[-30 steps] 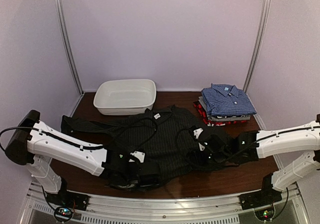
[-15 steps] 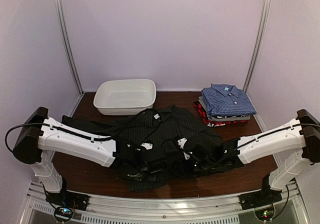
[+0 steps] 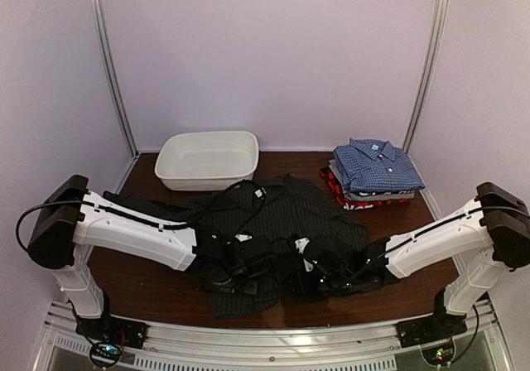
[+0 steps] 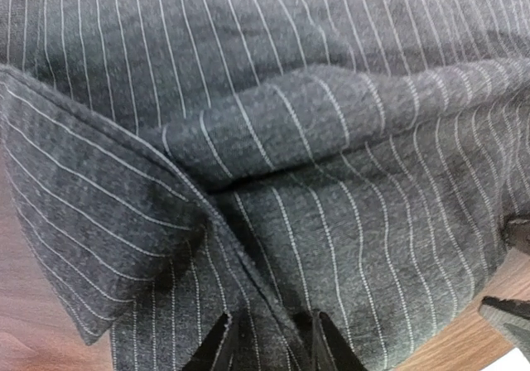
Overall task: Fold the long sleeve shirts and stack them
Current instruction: Smooth out the flattened shirt at the center of the board.
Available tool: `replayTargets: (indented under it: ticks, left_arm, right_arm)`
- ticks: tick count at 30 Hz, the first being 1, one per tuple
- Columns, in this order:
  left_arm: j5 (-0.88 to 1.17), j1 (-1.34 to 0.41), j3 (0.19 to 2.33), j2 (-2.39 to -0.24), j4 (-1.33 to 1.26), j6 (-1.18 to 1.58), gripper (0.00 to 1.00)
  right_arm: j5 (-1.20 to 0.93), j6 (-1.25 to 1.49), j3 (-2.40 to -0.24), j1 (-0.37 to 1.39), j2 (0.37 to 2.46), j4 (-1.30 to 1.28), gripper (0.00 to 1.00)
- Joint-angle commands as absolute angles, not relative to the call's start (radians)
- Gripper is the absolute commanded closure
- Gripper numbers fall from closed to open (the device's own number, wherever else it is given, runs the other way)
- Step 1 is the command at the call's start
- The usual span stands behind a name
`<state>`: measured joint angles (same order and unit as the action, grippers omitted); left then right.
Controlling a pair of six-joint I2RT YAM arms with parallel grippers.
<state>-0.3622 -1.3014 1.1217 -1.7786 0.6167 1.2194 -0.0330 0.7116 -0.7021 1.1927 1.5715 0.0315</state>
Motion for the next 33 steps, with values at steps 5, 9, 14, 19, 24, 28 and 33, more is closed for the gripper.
replayTargets:
  ticks: [5,9,14,19,24,28,33]
  left_arm:
    - [-0.319,-1.294,1.075,-1.776,0.58,1.205,0.83]
    - [-0.329,-1.295,1.036,-1.738,0.592,1.225,0.98]
    - [-0.359,-1.294,0.962,-1.634,0.663,1.302,1.0]
    - [-0.387,-1.294,0.831,-1.444,0.783,1.438,1.0]
    - [-0.384,-1.292,0.662,-1.23,0.891,1.585,1.0]
    - [-0.356,-1.289,0.572,-1.092,0.951,1.676,1.0]
    - [-0.371,-1.288,0.549,-0.997,1.058,1.738,1.0]
  right_arm:
    - [-0.045,0.728,-0.712,1.189,1.604,0.058,0.54]
    - [-0.055,0.734,-0.726,1.189,1.63,0.061,0.54]
    - [-0.071,0.733,-0.76,1.189,1.66,0.047,0.55]
    - [-0.085,0.724,-0.799,1.19,1.679,0.026,0.56]
    - [-0.099,0.709,-0.829,1.19,1.693,0.007,0.56]
    - [-0.098,0.69,-0.85,1.191,1.675,-0.05,0.56]
    - [-0.074,0.674,-0.862,1.19,1.617,-0.11,0.56]
